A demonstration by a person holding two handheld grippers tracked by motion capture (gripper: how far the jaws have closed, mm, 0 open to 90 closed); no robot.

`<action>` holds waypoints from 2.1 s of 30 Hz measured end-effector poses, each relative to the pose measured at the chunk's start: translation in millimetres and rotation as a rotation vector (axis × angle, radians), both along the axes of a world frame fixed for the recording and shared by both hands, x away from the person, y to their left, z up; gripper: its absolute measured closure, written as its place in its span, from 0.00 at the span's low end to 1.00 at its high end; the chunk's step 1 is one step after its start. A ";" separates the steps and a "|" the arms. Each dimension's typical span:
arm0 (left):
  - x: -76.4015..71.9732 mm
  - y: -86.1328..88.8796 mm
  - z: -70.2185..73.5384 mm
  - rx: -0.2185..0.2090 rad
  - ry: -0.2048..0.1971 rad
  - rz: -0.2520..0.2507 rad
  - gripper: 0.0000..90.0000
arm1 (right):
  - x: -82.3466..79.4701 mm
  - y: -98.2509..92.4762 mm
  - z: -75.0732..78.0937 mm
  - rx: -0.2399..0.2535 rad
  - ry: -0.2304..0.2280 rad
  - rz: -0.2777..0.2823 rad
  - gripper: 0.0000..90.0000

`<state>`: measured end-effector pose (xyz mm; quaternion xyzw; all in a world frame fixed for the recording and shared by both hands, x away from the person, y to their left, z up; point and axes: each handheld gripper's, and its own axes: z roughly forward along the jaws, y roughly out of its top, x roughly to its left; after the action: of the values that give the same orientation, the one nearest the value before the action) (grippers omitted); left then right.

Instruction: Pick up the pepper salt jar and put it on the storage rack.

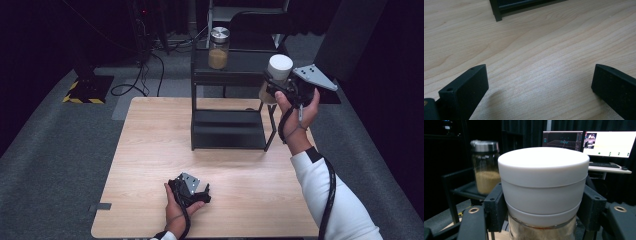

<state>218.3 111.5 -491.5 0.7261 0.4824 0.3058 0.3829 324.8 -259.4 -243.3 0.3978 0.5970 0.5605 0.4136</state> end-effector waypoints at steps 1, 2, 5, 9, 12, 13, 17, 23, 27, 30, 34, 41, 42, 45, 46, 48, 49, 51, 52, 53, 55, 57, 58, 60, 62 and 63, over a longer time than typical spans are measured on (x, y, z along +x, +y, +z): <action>-0.2 -0.2 -0.1 0.001 -0.001 0.000 0.01 | 0.8 1.0 3.0 -0.001 -0.003 -0.002 0.38; -0.3 -0.4 -0.3 0.002 -0.003 0.000 0.01 | 1.6 1.9 5.8 -0.005 -0.007 -0.003 0.38; -0.1 -0.2 -0.1 0.001 -0.001 0.000 0.01 | 3.9 5.5 14.3 -0.015 -0.014 -0.006 0.38; 0.0 0.0 0.0 0.000 0.000 0.000 0.01 | 7.9 8.3 22.7 -0.007 -0.017 -0.012 0.38; 0.3 0.2 0.2 -0.002 0.002 0.000 0.01 | 11.6 11.1 27.7 -0.004 -0.017 -0.020 0.38; 0.3 0.3 0.2 -0.002 0.002 0.000 0.01 | 13.2 12.1 29.2 -0.003 -0.015 -0.023 0.38; 0.1 0.1 0.0 -0.002 0.001 0.001 0.01 | 20.8 16.3 34.8 0.004 -0.009 -0.027 0.38; -0.1 -0.2 -0.1 0.000 -0.001 0.001 0.01 | 32.6 25.3 42.3 0.005 -0.018 -0.041 0.38; -0.1 -0.1 -0.2 -0.001 -0.001 0.000 0.01 | 41.8 29.1 46.7 0.008 -0.022 -0.055 0.38; -0.1 -0.2 -0.2 0.000 -0.001 0.001 0.01 | 49.3 32.0 49.3 0.007 -0.017 -0.067 0.38; -0.3 -0.3 -0.3 0.001 -0.002 0.001 0.01 | 59.0 35.8 51.0 0.005 -0.013 -0.084 0.38; -0.4 -0.4 -0.3 0.002 -0.003 0.001 0.01 | 76.5 35.9 49.9 0.019 -0.005 -0.100 0.38; -0.5 -0.6 -0.4 0.002 -0.004 0.001 0.01 | 78.8 35.9 49.6 0.017 -0.002 -0.103 0.38; -0.5 -0.7 -0.5 0.003 -0.004 0.001 0.01 | 85.3 35.0 48.5 0.023 0.004 -0.109 0.38; -0.6 -0.8 -0.6 0.003 -0.005 0.001 0.01 | 87.6 34.1 48.3 0.026 0.007 -0.107 0.38; -0.6 -0.8 -0.6 0.003 -0.005 0.001 0.01 | 91.6 33.7 47.7 0.031 0.012 -0.107 0.38; -0.8 -1.2 -0.7 0.004 -0.006 0.002 0.01 | 93.3 34.0 47.6 0.030 0.015 -0.109 0.38; -1.2 -1.7 -0.8 0.009 -0.009 0.001 0.01 | 97.0 33.8 47.1 0.032 0.018 -0.107 0.38; -1.1 -1.6 -0.7 0.008 -0.008 0.001 0.01 | 98.7 33.7 47.4 0.028 0.022 -0.105 0.38; -0.8 -1.3 -0.6 0.006 -0.007 0.001 0.01 | 100.0 34.4 47.5 0.024 0.024 -0.106 0.38; -0.8 -1.3 -0.6 0.006 -0.007 0.001 0.01 | 102.4 35.3 46.6 0.019 0.025 -0.109 0.38; -1.0 -1.6 -0.6 0.008 -0.008 0.000 0.01 | 104.4 36.0 46.3 0.018 0.033 -0.107 0.38; -0.8 -1.5 -0.6 0.008 -0.008 -0.001 0.01 | 105.0 37.2 46.1 0.014 0.038 -0.109 0.38; -0.6 -1.4 -0.6 0.007 -0.007 -0.001 0.01 | 106.3 38.9 45.6 0.005 0.044 -0.111 0.38; -0.6 -1.3 -0.6 0.007 -0.007 -0.002 0.01 | 107.7 40.7 45.0 -0.004 0.052 -0.115 0.38; -0.3 -1.0 -0.4 0.006 -0.005 -0.002 0.01 | 108.4 41.1 43.8 -0.008 0.054 -0.116 0.38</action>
<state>217.9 110.5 -491.9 0.7268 0.4798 0.3086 0.3824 433.2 -218.3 -199.4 0.4449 0.5862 0.5225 0.4307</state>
